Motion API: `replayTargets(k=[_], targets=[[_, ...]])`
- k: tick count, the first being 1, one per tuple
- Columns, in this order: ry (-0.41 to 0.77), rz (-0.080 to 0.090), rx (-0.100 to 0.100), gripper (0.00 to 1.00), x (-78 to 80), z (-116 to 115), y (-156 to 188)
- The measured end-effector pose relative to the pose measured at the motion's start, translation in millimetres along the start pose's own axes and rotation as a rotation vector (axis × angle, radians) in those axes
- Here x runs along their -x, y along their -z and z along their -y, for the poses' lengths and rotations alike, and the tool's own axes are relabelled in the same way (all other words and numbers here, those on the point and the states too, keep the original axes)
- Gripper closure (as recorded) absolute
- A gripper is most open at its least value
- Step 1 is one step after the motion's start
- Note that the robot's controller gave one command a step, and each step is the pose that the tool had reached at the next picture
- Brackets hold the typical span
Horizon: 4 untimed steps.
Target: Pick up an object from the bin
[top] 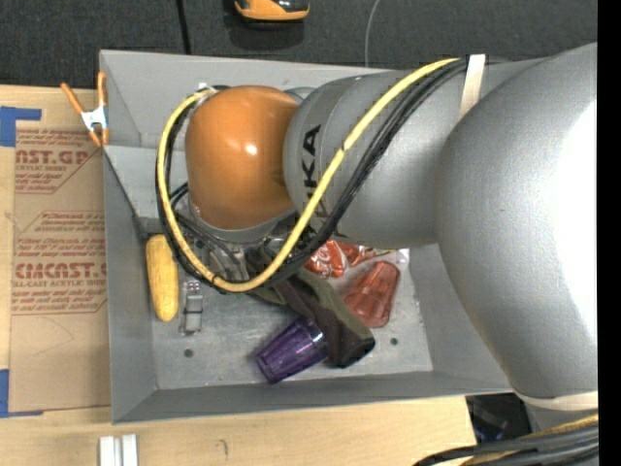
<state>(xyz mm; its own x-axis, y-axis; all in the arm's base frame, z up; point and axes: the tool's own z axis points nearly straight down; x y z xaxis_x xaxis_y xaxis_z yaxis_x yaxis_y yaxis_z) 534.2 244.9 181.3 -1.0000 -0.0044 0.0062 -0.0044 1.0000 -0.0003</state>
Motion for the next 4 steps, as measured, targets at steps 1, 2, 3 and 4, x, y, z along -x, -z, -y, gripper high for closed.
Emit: replayTargets(k=[1,2,3,4], targets=[[-0.003,0.007,0.002,0.00,1.9,1.4,5.0],[0.063,0.003,-0.001,0.00,-4.8,7.5,59.7],[0.129,0.017,0.003,0.00,-1.4,5.1,28.2],[0.158,0.012,0.003,0.00,16.0,15.4,-48.6]])
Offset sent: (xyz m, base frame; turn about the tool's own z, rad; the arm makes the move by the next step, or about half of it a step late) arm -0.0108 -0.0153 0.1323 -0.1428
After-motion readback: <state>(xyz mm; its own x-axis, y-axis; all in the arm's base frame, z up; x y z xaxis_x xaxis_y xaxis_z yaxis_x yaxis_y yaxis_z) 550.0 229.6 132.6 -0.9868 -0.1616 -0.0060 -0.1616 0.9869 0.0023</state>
